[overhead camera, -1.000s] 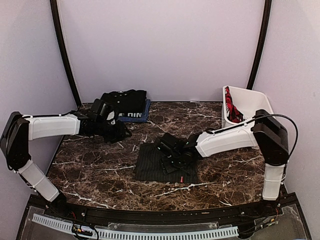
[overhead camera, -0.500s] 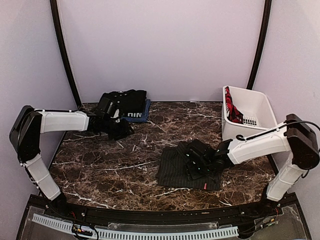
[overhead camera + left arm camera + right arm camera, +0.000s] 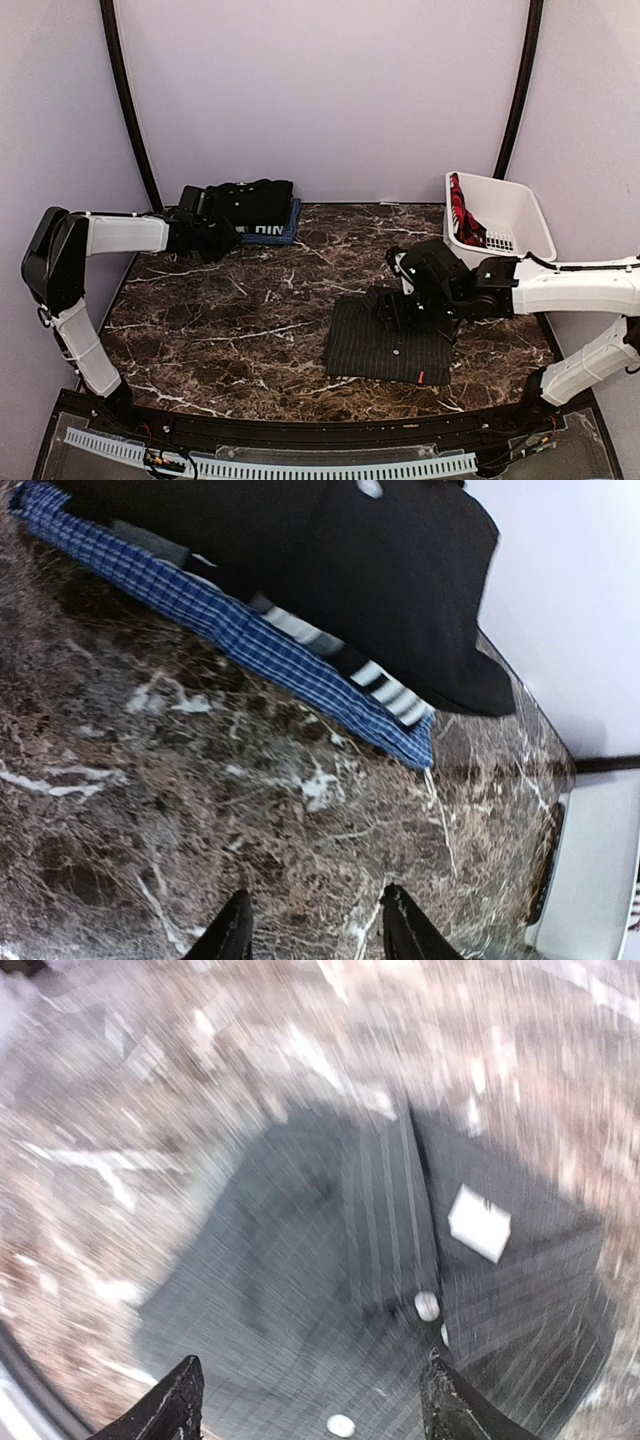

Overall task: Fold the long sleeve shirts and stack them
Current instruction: Move the square-folded shirt to the center of the board.

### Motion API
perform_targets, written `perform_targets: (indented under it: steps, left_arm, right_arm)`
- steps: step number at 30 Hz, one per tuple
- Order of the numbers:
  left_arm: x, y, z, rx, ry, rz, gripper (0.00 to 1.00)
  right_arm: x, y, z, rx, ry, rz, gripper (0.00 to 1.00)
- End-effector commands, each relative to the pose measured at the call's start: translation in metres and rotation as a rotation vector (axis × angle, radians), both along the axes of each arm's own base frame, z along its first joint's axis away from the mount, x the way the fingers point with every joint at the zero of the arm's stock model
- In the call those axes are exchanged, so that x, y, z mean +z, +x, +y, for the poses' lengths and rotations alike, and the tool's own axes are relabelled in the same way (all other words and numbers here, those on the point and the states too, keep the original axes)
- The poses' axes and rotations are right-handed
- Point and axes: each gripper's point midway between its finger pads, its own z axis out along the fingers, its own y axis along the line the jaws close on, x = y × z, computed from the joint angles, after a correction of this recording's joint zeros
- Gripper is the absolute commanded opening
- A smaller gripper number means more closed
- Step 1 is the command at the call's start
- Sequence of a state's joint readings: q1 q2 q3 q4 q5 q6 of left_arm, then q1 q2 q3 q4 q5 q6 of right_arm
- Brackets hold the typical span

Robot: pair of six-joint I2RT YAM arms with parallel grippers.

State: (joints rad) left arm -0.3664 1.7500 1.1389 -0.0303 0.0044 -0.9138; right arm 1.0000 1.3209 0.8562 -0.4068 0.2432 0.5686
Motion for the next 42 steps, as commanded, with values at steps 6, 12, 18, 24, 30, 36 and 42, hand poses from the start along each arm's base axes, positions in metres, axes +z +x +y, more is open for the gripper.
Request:
perform_targets:
  steps: [6, 12, 18, 24, 30, 36, 42]
  left_arm:
    - [-0.028, 0.035, 0.024, 0.148, -0.257, -0.025, 0.43]
    - [-0.045, 0.062, 0.028, 0.184, -0.308, -0.020, 0.43]
    - [-0.068, 0.079, 0.030, 0.220, -0.316, 0.008, 0.43]
    - [-0.078, 0.092, 0.028, 0.238, -0.344, 0.007, 0.43]
    - [-0.086, 0.107, 0.029, 0.262, -0.329, 0.022, 0.43]
    - [-0.099, 0.111, 0.030, 0.281, -0.319, 0.043, 0.32]
    - [-0.102, 0.112, 0.024, 0.238, -0.328, 0.049, 0.03]
  right_arm:
    - [0.152, 0.029, 0.018, 0.009, 0.300, -0.333, 0.72]
    - [0.211, 0.030, -0.005, -0.061, 0.398, -0.457, 0.91]
    - [0.261, 0.020, -0.030, -0.102, 0.507, -0.548, 0.99]
    - [0.268, 0.016, -0.029, -0.075, 0.489, -0.529, 0.99]
    - [0.263, 0.011, -0.025, -0.048, 0.499, -0.496, 0.99]
    - [0.260, 0.010, -0.023, -0.037, 0.497, -0.480, 0.99]
    - [0.249, 0.015, -0.011, -0.019, 0.465, -0.447, 0.99]
